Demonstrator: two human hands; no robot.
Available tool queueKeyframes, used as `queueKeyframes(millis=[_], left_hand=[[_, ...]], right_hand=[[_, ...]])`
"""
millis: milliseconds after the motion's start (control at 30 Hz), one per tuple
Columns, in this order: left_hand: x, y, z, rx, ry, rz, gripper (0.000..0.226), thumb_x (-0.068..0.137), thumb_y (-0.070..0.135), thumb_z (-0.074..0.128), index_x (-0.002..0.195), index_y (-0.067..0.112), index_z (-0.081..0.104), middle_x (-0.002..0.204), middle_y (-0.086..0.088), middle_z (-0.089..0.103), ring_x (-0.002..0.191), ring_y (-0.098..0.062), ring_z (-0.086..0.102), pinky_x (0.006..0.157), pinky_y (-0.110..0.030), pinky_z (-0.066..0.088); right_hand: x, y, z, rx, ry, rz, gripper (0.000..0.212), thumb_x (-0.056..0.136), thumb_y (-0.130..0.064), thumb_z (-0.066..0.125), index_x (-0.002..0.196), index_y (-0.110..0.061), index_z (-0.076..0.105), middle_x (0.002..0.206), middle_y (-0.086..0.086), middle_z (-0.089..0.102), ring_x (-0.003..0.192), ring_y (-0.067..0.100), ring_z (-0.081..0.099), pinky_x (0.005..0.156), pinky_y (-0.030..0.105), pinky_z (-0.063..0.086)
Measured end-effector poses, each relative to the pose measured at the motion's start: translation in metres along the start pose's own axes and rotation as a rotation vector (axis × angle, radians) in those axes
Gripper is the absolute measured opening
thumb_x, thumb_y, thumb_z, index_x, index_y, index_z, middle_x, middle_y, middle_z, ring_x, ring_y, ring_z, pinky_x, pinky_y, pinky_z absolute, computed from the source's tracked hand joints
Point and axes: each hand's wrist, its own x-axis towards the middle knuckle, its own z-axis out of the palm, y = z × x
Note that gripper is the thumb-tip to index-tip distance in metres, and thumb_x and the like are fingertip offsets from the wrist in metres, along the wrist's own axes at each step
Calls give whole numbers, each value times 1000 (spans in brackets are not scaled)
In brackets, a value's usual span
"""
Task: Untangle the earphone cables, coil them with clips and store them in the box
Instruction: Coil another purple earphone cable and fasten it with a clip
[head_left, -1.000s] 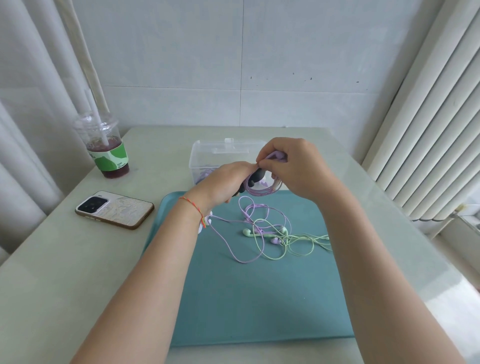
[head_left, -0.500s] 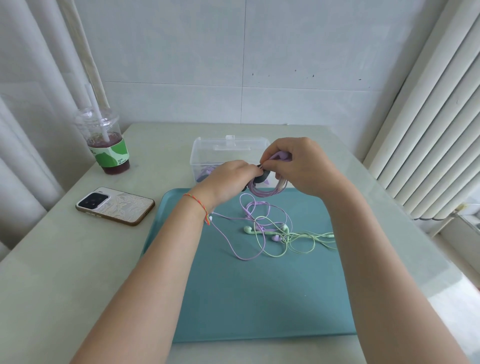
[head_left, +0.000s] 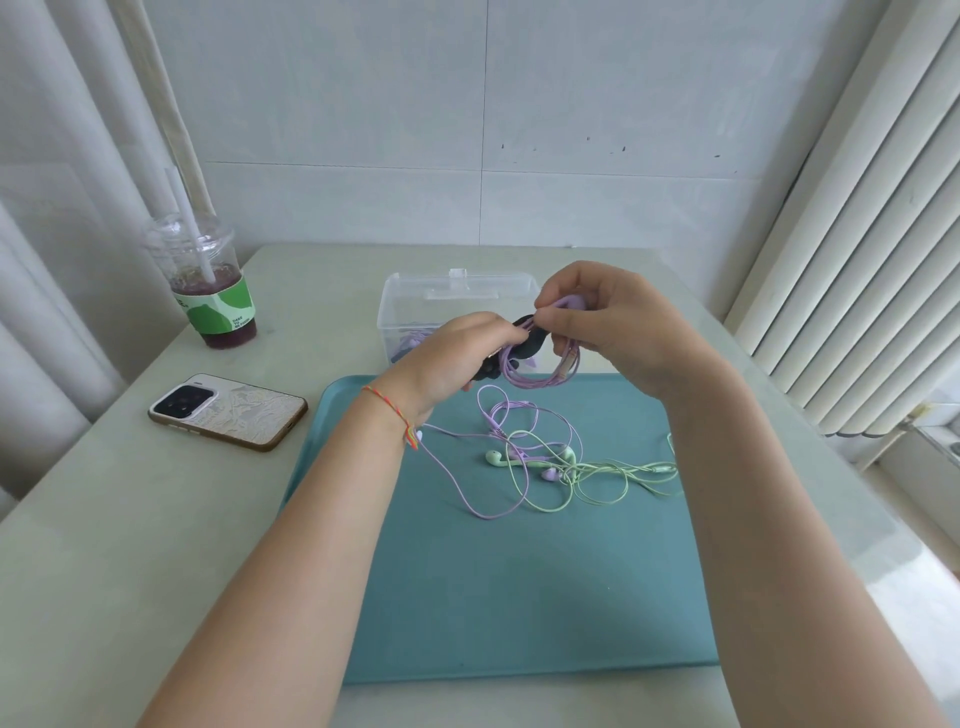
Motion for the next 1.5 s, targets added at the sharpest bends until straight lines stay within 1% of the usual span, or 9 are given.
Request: queueKeyframes(millis=[133, 300, 467, 600, 800, 967, 1133, 1333, 1500], left_hand=[[2, -4, -1, -103, -16, 37, 15, 73, 37, 53, 71, 22, 55, 62, 8, 51, 54, -6, 45, 54, -26, 32], [4, -6, 1, -333, 18, 45, 26, 79, 29, 50, 97, 13, 59, 72, 1, 55, 63, -10, 51, 60, -28, 34], [4, -5, 2, -536, -33, 61, 33, 86, 23, 43, 67, 19, 69, 77, -4, 65, 77, -21, 54, 81, -39, 35], [0, -2, -1, -594, -176, 91, 36, 88, 39, 43, 76, 18, 69, 105, -16, 57, 98, -28, 40, 86, -43, 26], [3, -3, 1, -541, -230, -13, 52, 90, 60, 42, 107, 21, 71, 90, -4, 60, 79, -17, 50, 58, -29, 31], [5, -6, 1, -648, -329, -96, 50, 88, 58, 44, 113, 22, 68, 86, -1, 61, 77, -15, 53, 60, -31, 38], [12, -11, 6, -643, -184, -120, 55, 99, 54, 33, 126, 14, 58, 91, -6, 57, 68, -14, 59, 51, -26, 40], [14, -10, 13, -629, 96, -86, 29, 103, 35, 39, 93, 15, 58, 74, -7, 57, 51, -12, 52, 43, -18, 25], [17, -11, 18, -588, 224, -73, 24, 100, 22, 42, 80, 18, 54, 66, -4, 52, 55, -16, 45, 41, -18, 24]], right_hand=[[1, 2, 1, 248, -26, 47, 10, 87, 3, 61, 83, -6, 61, 67, 6, 58, 55, 17, 52, 57, 21, 48], [4, 8, 7, 400, -78, 91, 10, 93, -2, 51, 86, -5, 58, 69, 4, 62, 56, 14, 54, 58, 22, 48], [6, 9, 17, 374, -82, 101, 11, 94, 2, 50, 87, -2, 57, 65, -1, 66, 54, 11, 57, 57, 21, 49], [7, 8, 18, 373, -90, 99, 8, 92, 3, 53, 88, -1, 59, 69, 2, 65, 53, 12, 54, 56, 21, 48], [6, 8, 14, 340, -84, 48, 11, 91, 5, 54, 85, -2, 60, 67, 6, 59, 53, 12, 54, 57, 20, 48], [6, 10, 9, 257, -98, 20, 13, 91, 6, 55, 84, -3, 60, 62, -4, 62, 55, 11, 52, 59, 20, 48], [7, 14, 3, 218, -7, 32, 11, 90, 4, 58, 83, -4, 62, 61, -1, 61, 55, 12, 53, 60, 21, 47], [11, 16, 8, 268, 38, 34, 11, 92, 2, 57, 86, -4, 65, 76, 7, 66, 59, 14, 55, 64, 22, 49], [14, 19, 11, 361, 42, 70, 11, 94, 3, 51, 94, 3, 62, 70, 3, 65, 58, 13, 55, 60, 21, 48]])
